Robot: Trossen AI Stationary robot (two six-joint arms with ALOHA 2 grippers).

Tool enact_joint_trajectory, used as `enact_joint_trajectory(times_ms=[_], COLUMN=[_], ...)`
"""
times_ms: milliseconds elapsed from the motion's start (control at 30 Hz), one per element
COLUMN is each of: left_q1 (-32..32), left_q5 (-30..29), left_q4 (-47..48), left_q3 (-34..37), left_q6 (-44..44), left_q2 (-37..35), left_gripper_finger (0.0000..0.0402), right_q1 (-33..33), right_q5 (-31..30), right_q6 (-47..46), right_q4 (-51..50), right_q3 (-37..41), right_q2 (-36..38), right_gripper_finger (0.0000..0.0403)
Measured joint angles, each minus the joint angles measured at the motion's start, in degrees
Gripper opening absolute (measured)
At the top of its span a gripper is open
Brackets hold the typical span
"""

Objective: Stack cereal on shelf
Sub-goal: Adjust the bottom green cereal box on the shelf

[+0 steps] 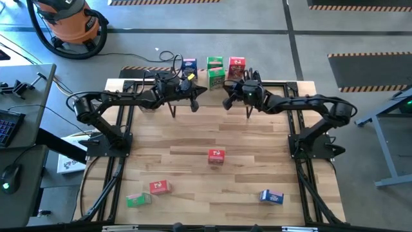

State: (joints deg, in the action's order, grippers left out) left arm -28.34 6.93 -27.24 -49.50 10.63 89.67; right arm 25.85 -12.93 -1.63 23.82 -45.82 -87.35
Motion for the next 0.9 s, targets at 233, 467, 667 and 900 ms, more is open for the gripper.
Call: enact_joint_trajectory(times_ms=[233,467,667,900], left_q1=[0.66,0.62,0.81,1.39], left_q5=[1.29,1.29,1.37,4.47], left_q4=[-0.14,-2.47,-0.91,-5.45], left_q3=[0.0,0.02,0.02,3.67], left_q6=[1.26,1.52,1.38,-2.32], left_q2=[0.0,0.0,-0.4,-4.0], left_gripper_finger=[0.0,0.0,0.0,0.0], right_q1=[0.0,-0.54,-2.79,-3.78], right_q5=[0.42,2.47,6.28,6.61], right_q6=[-0.2,-1.44,4.24,13.61], right_q4=[0.91,1.62,4.36,4.63], right_q3=[0.0,0.0,0.0,-3.29], right_q2=[-0.94,-0.94,-0.67,-2.47], right_gripper_finger=[0.0,0.0,0.0,0.0])
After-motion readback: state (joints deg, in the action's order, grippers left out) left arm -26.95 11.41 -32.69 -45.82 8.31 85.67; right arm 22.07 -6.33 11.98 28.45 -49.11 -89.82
